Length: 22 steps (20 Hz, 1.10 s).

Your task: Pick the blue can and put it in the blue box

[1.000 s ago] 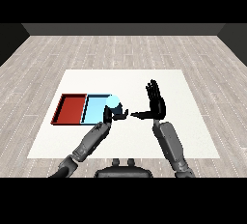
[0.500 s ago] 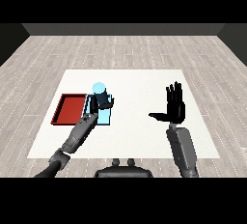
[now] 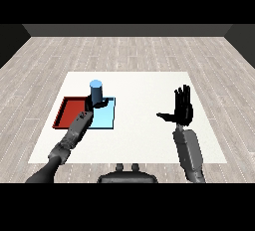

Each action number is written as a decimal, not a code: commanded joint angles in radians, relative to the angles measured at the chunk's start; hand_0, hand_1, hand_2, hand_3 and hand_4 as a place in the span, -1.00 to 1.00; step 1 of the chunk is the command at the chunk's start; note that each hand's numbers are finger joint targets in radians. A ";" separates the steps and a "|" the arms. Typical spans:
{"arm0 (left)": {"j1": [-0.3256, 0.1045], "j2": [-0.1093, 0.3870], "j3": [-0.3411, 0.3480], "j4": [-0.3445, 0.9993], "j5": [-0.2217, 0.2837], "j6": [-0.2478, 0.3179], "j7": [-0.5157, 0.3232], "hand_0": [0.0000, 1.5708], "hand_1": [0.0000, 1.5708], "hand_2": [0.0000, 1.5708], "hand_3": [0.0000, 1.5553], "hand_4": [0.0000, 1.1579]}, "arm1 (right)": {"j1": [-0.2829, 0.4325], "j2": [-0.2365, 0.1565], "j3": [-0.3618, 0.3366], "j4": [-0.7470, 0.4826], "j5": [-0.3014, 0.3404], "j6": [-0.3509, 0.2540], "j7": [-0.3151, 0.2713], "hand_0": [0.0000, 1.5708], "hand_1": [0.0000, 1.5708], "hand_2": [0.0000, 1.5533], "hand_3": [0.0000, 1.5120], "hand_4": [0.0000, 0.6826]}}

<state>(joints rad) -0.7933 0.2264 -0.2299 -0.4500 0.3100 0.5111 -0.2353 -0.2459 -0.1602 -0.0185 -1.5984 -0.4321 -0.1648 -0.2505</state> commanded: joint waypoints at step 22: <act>-0.015 -0.035 -0.048 0.448 -0.155 0.036 0.108 -1.00 -1.00 -1.00 -1.00 -1.00 | -0.041 0.026 -0.036 0.157 -0.011 0.086 -0.095 -1.00 -1.00 -1.00 -1.00 -1.00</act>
<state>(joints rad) -0.8321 0.1764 -0.2603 -0.0467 0.1854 0.4799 -0.1323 -0.2759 -0.1467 -0.0504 -1.4762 -0.4444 -0.0938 -0.3141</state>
